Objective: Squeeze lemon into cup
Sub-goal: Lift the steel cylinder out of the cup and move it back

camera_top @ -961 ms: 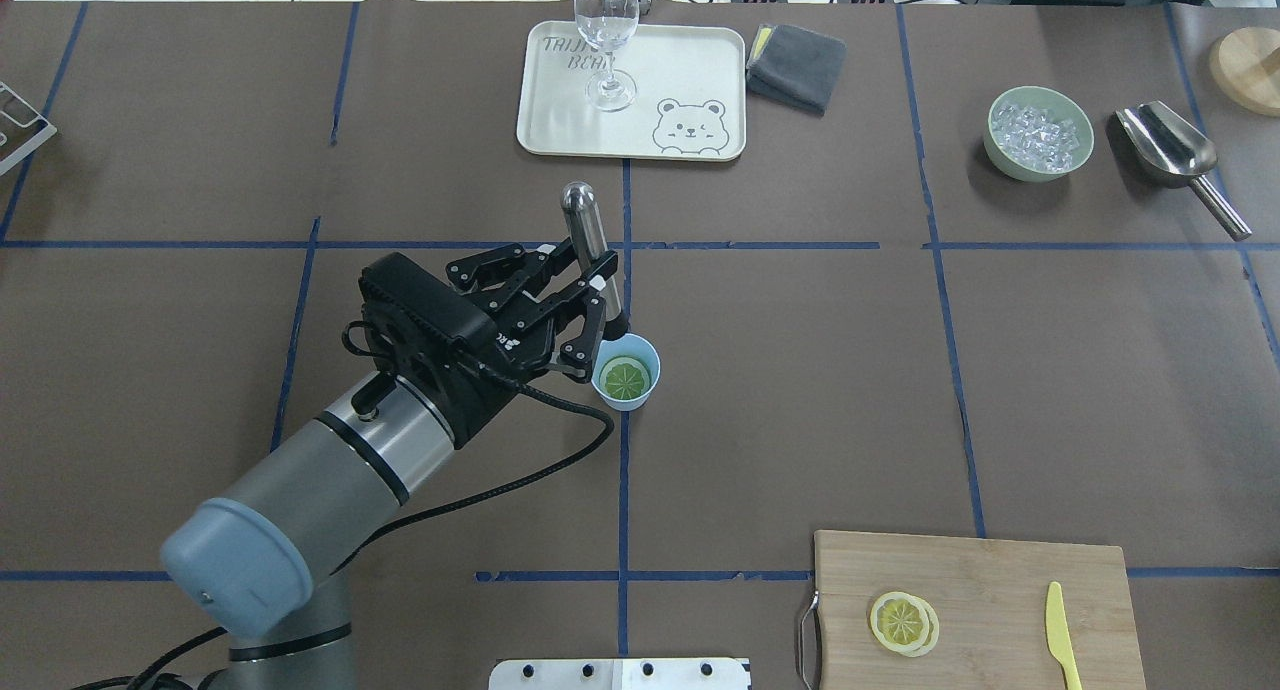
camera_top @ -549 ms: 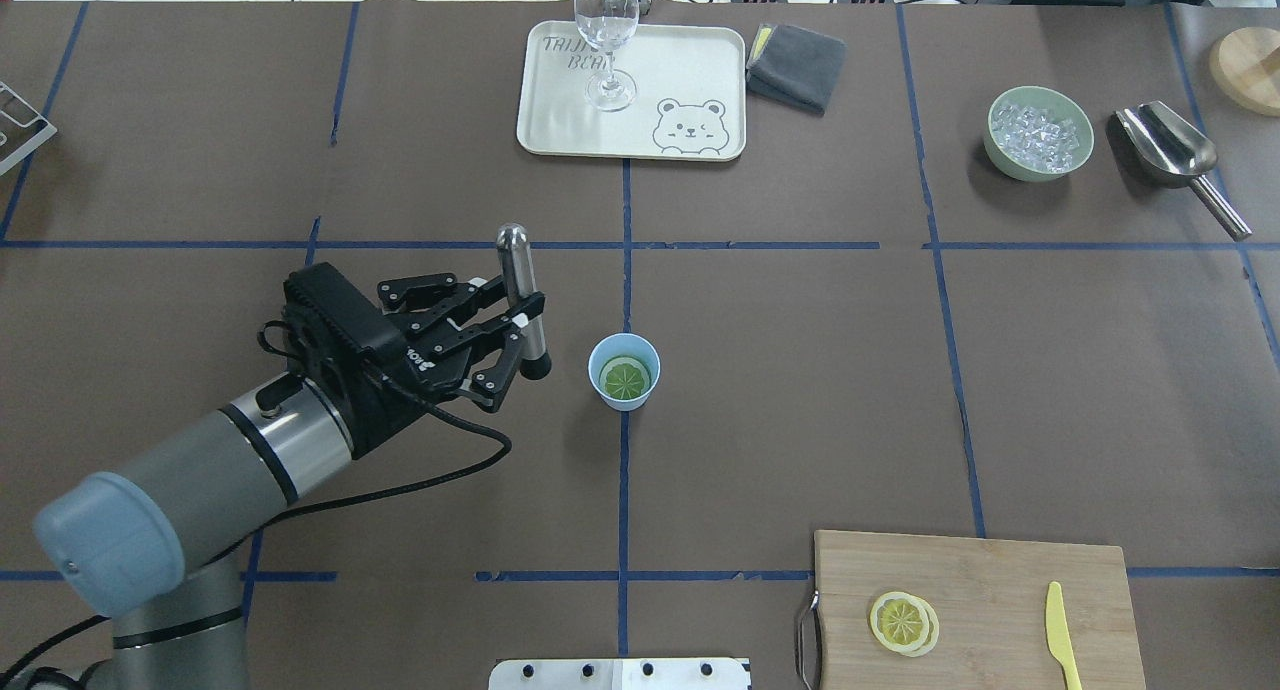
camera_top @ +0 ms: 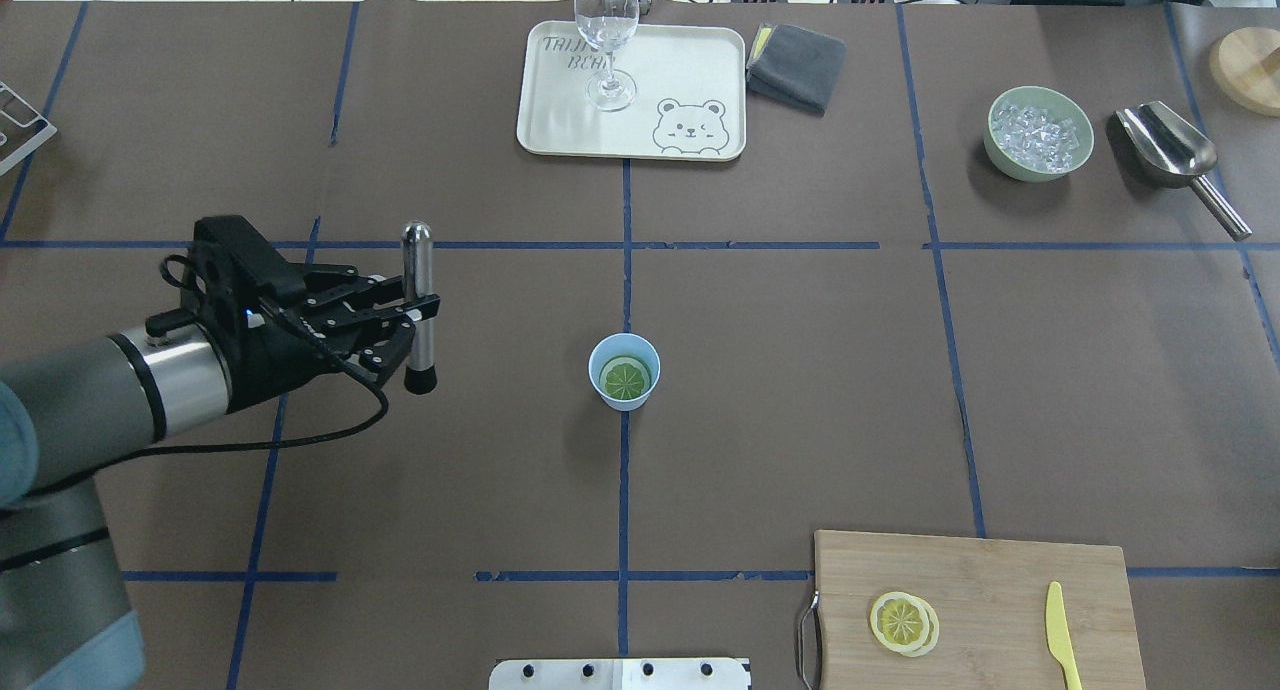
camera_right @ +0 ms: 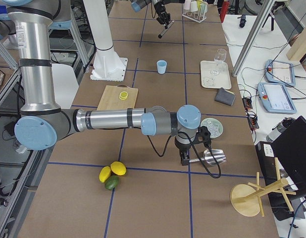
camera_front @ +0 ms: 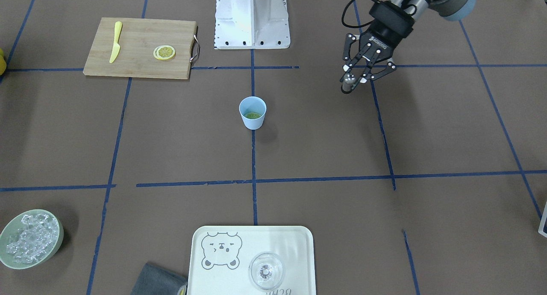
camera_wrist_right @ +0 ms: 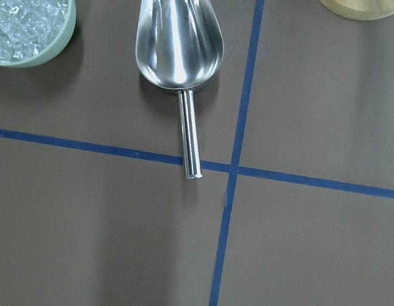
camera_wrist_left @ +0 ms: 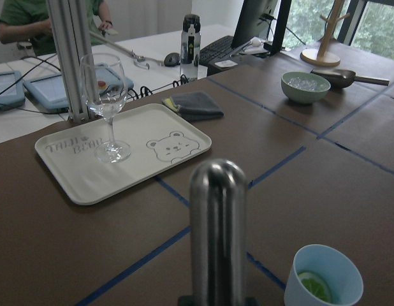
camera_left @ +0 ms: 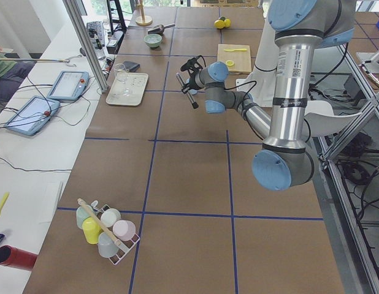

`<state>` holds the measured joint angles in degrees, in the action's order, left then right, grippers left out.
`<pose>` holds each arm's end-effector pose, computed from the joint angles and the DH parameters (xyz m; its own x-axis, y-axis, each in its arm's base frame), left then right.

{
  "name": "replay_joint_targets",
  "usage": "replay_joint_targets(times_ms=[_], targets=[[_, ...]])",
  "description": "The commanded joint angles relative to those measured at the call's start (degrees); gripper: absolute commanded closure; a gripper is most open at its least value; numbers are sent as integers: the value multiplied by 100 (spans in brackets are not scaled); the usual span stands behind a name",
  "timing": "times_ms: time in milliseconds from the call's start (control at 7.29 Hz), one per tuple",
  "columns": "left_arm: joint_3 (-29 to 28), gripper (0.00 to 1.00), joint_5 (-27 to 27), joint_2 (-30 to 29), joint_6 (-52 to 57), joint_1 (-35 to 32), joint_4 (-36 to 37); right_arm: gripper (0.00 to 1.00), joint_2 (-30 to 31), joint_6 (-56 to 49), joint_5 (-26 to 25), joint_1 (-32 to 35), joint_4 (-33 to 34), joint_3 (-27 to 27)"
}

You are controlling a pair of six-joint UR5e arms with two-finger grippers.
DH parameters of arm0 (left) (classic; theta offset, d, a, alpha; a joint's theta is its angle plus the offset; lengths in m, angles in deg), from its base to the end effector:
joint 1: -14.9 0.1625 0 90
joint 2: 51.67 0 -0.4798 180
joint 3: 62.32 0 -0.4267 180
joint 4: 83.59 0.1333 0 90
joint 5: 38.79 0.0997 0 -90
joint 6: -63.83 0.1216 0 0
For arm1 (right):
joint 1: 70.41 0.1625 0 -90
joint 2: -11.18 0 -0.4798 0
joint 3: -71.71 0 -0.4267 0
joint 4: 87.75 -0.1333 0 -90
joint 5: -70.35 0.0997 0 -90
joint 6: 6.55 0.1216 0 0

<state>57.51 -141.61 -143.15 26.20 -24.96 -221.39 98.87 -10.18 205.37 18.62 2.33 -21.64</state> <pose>0.3250 -0.4099 0.3449 0.4510 0.6294 -0.6328 0.1646 0.6382 0.7521 0.0379 -0.5523 0.6757 0.7031 -0.1436 0.6964 0.0615 0.9880 0.1416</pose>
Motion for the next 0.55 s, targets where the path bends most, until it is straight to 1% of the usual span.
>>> replay_joint_targets(times_ms=[0,137,275,412], targets=[[-38,100,-2266,847,-322,-1282,271,0,20,3,7,0,0,-52],[-213,100,-2660,1034,-323,-1896,323,0,20,3,7,0,0,-60],[-440,100,-2681,1096,-314,-1963,367,0,20,3,7,0,0,-78],[-530,100,-2690,1184,-297,-1964,629,0,20,-6,7,0,0,-87]])
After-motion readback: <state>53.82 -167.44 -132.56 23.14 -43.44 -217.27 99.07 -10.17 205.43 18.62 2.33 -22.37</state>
